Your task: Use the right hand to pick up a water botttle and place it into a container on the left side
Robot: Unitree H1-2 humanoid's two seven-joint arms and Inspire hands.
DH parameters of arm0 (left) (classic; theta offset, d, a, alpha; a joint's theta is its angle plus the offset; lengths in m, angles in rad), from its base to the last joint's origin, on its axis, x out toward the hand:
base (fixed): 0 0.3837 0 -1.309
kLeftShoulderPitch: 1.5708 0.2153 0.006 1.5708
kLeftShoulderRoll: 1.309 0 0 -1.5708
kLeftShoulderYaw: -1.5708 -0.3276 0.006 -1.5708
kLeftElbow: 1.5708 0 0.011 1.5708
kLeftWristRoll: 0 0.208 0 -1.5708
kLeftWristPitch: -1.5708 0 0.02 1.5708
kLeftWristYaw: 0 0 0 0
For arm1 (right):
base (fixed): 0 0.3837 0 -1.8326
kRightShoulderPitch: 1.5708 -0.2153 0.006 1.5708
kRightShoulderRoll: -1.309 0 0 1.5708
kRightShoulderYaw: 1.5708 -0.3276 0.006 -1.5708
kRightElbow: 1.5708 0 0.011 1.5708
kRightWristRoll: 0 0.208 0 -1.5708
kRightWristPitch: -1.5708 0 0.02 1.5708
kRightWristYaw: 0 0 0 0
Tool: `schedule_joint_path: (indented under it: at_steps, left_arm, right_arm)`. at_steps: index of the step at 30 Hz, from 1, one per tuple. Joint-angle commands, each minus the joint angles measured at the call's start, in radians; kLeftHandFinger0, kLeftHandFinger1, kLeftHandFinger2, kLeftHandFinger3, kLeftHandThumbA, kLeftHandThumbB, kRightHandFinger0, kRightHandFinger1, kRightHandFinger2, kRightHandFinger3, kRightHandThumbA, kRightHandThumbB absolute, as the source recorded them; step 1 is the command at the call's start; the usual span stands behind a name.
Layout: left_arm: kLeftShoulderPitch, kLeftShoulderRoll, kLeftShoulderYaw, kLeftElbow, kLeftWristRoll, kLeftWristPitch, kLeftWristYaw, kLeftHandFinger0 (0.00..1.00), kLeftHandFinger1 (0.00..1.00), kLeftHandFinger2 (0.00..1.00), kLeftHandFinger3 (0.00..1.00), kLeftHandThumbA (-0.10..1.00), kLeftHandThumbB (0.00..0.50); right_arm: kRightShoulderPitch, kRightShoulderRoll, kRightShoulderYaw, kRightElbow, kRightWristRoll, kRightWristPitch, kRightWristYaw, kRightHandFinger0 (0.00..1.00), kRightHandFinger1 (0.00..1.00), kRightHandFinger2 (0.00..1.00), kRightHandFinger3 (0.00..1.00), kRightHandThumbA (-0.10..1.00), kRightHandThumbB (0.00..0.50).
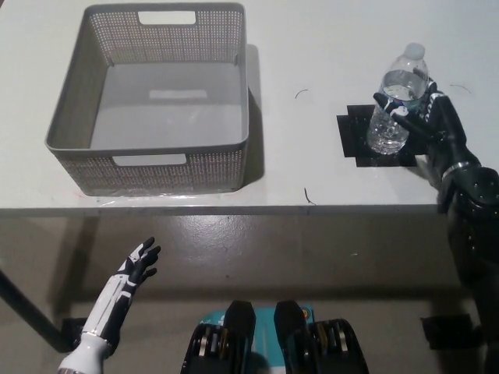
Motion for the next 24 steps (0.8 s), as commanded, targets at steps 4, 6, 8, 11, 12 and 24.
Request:
schedule_joint_path:
  at_steps: [4,6,8,11,12,24]
  left_arm:
    - [-0.006,0.001,0.006,-0.026,-0.064,-0.052,-0.045,1.00,1.00,1.00,1.00,1.00,0.167]
    - [-0.003,0.001,0.004,-0.029,-0.068,-0.051,-0.051,1.00,1.00,1.00,1.00,1.00,0.164]
    - [-0.005,-0.002,0.002,-0.027,-0.068,-0.053,-0.054,1.00,1.00,1.00,1.00,1.00,0.157]
    - [-0.006,-0.004,-0.001,-0.024,-0.069,-0.056,-0.057,1.00,1.00,1.00,1.00,1.00,0.169]
    - [-0.005,-0.005,-0.001,-0.026,-0.067,-0.053,-0.057,1.00,1.00,1.00,1.00,1.00,0.182]
    - [-0.010,0.009,0.004,-0.023,-0.075,-0.059,-0.071,1.00,1.00,1.00,1.00,1.00,0.170]
  right_arm:
    - [-0.155,-0.026,0.034,0.222,-0.038,-0.164,-0.049,1.00,1.00,1.00,1.00,0.93,0.500]
    - [-0.198,-0.025,0.064,0.296,-0.073,-0.175,-0.087,1.00,1.00,1.00,1.00,0.90,0.500]
    - [-0.228,-0.019,0.076,0.343,-0.084,-0.204,-0.130,1.00,1.00,1.00,1.00,0.81,0.500]
    - [-0.294,0.012,0.055,0.421,-0.074,-0.203,-0.300,0.84,0.85,0.85,1.00,0.35,0.439]
    - [-0.316,0.024,0.055,0.443,-0.082,-0.204,-0.394,0.28,0.28,0.44,0.69,0.15,0.349]
    - [-0.375,0.079,0.062,0.419,-0.098,-0.308,-0.519,0.00,0.02,0.42,0.45,-0.10,0.128]
